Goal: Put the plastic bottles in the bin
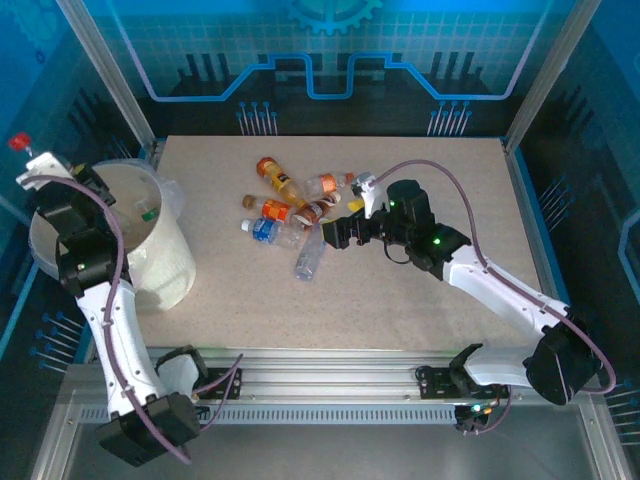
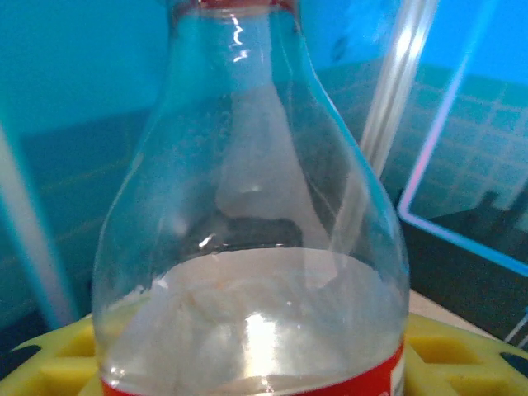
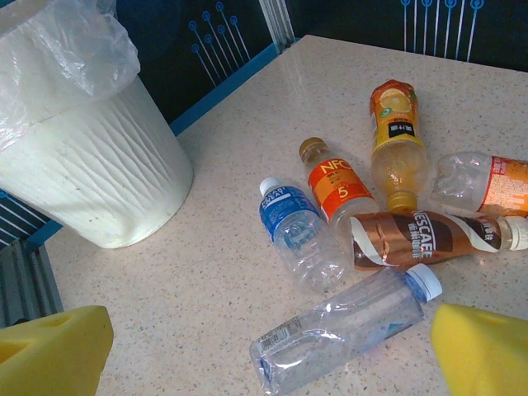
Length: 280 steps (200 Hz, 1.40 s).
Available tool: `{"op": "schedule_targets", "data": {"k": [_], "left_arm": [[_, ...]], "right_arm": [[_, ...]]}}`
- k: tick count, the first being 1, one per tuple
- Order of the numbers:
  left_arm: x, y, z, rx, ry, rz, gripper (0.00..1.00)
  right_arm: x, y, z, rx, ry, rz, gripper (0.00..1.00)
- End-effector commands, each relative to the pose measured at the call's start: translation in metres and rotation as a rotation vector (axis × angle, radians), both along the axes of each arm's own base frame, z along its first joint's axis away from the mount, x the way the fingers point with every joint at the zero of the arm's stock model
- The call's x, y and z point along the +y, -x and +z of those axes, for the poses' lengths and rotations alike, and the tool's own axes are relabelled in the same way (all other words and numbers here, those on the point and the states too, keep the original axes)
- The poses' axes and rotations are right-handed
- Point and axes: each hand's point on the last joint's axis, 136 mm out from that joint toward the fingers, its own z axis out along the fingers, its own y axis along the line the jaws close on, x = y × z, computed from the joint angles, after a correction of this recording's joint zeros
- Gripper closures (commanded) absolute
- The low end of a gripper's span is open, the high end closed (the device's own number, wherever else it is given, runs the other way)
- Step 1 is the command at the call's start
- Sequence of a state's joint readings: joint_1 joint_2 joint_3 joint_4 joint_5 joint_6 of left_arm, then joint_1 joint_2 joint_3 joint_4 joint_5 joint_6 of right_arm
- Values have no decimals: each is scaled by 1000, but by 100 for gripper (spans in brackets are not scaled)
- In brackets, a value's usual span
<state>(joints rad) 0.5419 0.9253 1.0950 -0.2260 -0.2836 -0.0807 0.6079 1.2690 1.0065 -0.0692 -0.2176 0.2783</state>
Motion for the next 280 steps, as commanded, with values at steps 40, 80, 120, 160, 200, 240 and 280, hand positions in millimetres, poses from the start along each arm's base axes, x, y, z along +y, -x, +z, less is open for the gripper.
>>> {"op": "schedule_targets", "data": {"k": [40, 80, 120, 160, 200, 240, 280], "left_arm": [[38, 35, -35, 11, -6, 260, 42], [57, 45, -39, 54, -77, 392, 37], [71, 32, -43, 94, -119, 410, 20], [60, 31, -34, 57, -81, 359, 5], [37, 37, -5, 1, 12, 316, 1], [6, 44, 14, -83, 180, 262, 1], [-57, 18, 5, -82, 299, 23, 1]], "right_arm": [[10, -3, 7, -3, 1, 25, 0], [16, -7, 8, 6, -11, 39, 0], [20, -8, 7, 11, -13, 51, 0], [13, -12, 3, 3, -5, 4, 0], [3, -27, -11, 55, -7, -120, 0], [-4, -43, -37, 157, 4, -244, 0], [-18, -49, -81, 350, -5, -446, 0]]}}
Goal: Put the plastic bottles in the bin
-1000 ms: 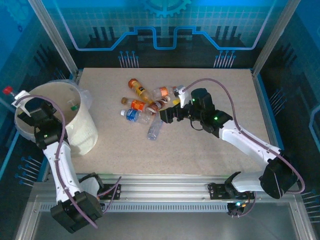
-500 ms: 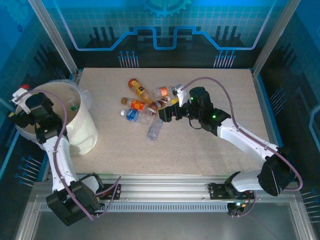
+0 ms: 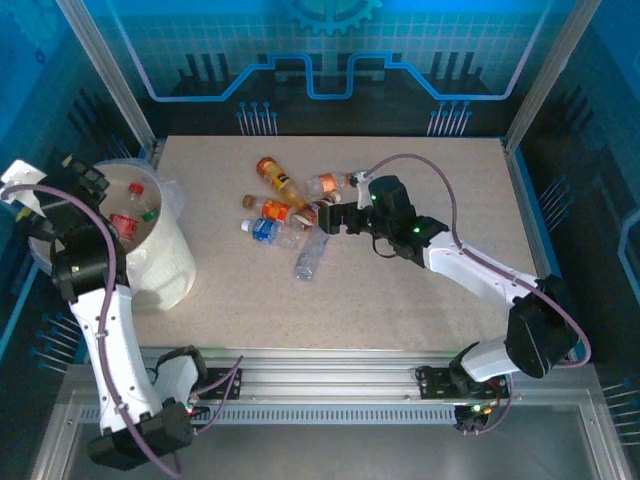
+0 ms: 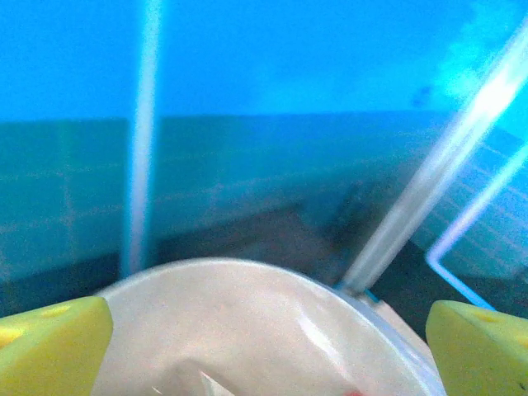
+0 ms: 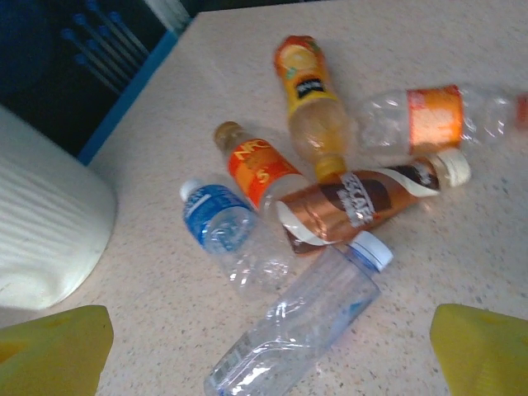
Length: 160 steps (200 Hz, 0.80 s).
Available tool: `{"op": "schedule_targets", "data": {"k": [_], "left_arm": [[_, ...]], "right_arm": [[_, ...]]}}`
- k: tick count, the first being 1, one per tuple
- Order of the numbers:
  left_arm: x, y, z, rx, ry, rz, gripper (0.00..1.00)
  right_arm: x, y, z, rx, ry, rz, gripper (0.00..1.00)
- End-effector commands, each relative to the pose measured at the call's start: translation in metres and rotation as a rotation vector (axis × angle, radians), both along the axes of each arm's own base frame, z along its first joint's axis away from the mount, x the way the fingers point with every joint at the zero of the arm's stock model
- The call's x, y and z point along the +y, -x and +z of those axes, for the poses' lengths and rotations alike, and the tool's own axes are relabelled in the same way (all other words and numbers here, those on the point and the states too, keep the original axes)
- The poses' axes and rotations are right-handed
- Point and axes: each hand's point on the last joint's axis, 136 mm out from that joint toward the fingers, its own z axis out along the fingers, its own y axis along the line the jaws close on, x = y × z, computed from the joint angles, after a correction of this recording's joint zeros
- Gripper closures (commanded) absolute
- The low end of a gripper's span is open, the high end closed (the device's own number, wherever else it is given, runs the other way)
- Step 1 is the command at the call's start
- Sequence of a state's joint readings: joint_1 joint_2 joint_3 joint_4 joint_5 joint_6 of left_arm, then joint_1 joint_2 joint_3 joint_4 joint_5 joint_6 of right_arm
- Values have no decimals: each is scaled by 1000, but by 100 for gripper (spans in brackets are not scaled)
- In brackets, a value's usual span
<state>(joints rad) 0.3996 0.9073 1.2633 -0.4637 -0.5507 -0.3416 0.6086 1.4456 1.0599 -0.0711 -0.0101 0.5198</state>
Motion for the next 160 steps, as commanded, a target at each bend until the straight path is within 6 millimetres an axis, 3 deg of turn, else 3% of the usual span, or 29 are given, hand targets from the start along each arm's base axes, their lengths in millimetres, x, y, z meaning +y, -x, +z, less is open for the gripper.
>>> {"op": "schedule_targets", "data": {"k": [1, 22, 58, 91, 115, 140, 160], "left_arm": [[-42, -14, -25, 17, 133, -157, 1], [-89, -34, -35, 12, 179, -341, 1], [-159, -58, -54, 56, 205, -599, 1], [-236, -76, -50, -3, 256, -981, 1], [-243, -76, -49, -34, 278, -1018, 1], [-239, -72, -51, -36, 256, -1001, 1], [-241, -68, -51, -38, 254, -1017, 1]], "right_arm": [[-10, 0, -31, 144, -14, -159, 0], [-7, 6, -54, 236, -3, -200, 0], [19, 24, -84, 340, 42, -191, 0], [54, 34, -113, 420, 69, -149, 0], [58, 33, -135, 439, 124, -216, 0], [78, 43, -155, 484, 153, -150, 3], [80, 49, -170, 477, 243, -139, 3]]}}
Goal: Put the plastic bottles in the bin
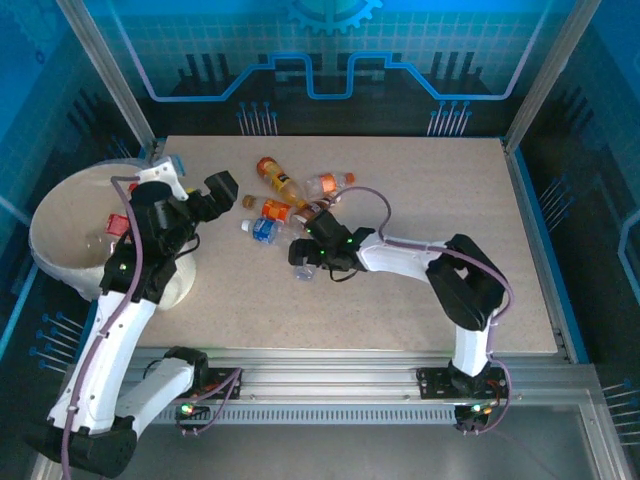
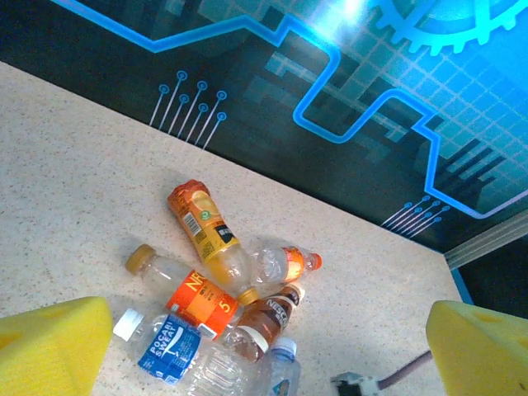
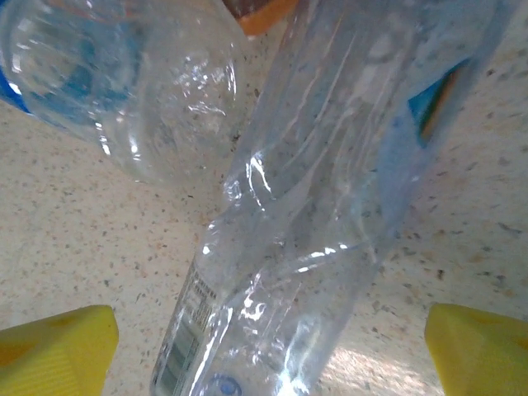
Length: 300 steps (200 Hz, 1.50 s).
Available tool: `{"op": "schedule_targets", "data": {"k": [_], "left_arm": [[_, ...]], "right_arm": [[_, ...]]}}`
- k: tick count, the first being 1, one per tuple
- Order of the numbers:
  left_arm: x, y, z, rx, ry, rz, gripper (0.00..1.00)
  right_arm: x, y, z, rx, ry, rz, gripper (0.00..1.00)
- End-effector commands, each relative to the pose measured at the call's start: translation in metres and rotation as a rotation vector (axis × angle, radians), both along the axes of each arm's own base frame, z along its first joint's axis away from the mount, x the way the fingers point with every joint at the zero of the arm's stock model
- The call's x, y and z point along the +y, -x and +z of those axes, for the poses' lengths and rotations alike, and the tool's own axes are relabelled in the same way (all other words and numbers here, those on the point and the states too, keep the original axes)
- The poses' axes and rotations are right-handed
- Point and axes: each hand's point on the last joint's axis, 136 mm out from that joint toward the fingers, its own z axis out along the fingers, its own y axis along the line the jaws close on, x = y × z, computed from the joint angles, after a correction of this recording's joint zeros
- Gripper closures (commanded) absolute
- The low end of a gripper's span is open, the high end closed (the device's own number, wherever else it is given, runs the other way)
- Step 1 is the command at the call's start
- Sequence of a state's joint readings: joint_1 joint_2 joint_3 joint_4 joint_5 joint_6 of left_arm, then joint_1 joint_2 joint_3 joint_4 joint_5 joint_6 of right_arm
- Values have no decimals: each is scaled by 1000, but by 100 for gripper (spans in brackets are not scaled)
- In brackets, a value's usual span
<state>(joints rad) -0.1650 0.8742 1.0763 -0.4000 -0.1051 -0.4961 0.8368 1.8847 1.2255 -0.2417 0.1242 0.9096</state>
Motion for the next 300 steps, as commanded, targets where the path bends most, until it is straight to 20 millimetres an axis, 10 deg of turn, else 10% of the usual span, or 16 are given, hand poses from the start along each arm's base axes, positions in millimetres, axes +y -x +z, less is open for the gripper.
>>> {"op": "schedule_targets", "data": {"k": [1, 48, 98, 146, 215, 300], "left_arm": [[-9, 7, 13, -60, 21, -52, 1], [-32, 3, 5, 8, 97, -165, 1], [-70, -16, -12, 71, 264, -290, 1], [-100, -20, -21, 70, 245, -402, 1], [-154, -20, -49, 173, 223, -569, 1], [-169, -35, -63, 191, 261, -558, 16]], "right_arm": [[6, 10, -15, 20, 89, 24, 3], [-26, 16, -38, 9, 274, 7, 14], [-46, 12, -17, -76, 299, 65, 38], [-54, 1, 58, -224, 125, 133, 48], [-1, 21, 181, -493, -329, 432, 49], [36, 48, 215, -520, -524, 616, 47]]}}
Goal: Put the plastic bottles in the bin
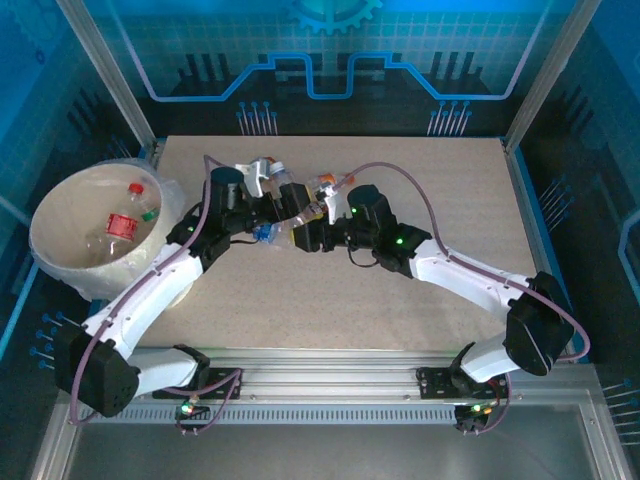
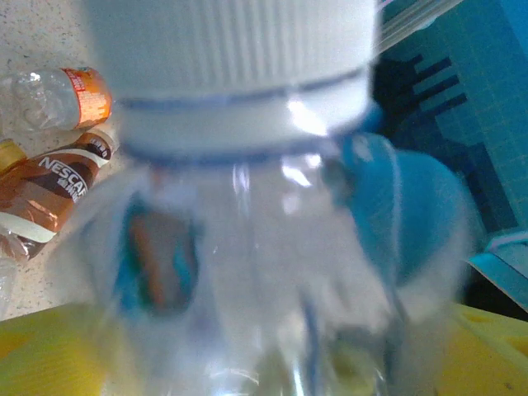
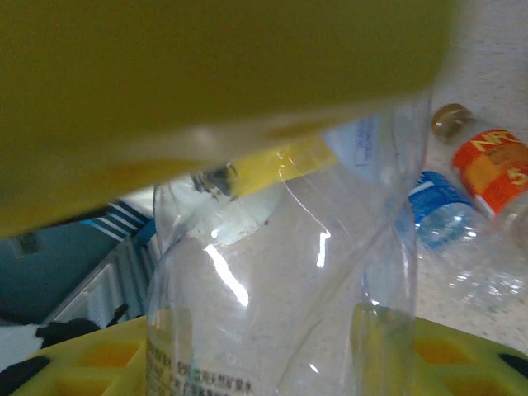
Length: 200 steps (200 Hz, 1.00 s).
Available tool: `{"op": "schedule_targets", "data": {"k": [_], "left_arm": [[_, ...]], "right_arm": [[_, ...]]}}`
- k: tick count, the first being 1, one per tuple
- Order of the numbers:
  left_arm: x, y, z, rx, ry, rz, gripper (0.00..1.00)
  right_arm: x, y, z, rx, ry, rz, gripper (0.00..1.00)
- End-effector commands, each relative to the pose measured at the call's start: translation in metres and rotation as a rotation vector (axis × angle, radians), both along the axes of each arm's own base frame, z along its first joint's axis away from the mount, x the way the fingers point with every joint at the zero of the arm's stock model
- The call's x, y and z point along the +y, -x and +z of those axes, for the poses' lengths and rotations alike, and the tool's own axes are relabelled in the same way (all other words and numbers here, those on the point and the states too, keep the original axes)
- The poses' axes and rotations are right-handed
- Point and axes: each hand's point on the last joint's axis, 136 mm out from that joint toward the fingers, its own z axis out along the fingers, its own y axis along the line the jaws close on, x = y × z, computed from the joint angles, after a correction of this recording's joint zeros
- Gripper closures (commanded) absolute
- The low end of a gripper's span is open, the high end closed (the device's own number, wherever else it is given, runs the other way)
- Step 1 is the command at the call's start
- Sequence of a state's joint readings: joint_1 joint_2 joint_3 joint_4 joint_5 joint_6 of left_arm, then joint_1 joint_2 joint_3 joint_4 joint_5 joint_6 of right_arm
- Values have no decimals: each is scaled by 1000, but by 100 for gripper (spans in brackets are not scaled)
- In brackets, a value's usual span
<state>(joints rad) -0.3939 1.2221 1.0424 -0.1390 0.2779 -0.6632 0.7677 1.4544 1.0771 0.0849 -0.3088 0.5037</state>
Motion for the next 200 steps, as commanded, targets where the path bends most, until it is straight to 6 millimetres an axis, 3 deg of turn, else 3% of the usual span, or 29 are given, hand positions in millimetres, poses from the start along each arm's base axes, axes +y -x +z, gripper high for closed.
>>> {"op": "schedule_targets", "data": {"k": [1, 28, 43, 65, 85, 112, 152, 175, 200], "left_arm": [[-9, -3, 8, -26, 36, -20, 17], [-3, -1, 10, -38, 22, 2, 37], [4, 0, 16, -70, 6, 32, 44], [22, 1, 28, -123, -65, 102, 46], [45, 4, 45, -183, -171, 179, 47], [76, 12, 78, -272, -311, 265, 47], [136, 34, 144, -417, -508, 476, 46], [183, 49, 182, -484, -648, 684, 46], [240, 59, 203, -487, -845, 946, 46]], "right_arm": [[16, 11, 17, -29, -59, 96, 46], [15, 8, 16, -33, -51, 81, 42], [12, 7, 15, -36, -31, 72, 28], [7, 5, 13, -42, 24, 63, 9], [-1, 3, 16, -73, 53, 42, 0], [-17, -4, 17, -116, 99, -36, 0], [-44, -21, 8, -139, 178, -185, 0], [-52, -26, 7, -129, 181, -221, 0], [-54, -29, 8, -127, 176, -236, 0]]}}
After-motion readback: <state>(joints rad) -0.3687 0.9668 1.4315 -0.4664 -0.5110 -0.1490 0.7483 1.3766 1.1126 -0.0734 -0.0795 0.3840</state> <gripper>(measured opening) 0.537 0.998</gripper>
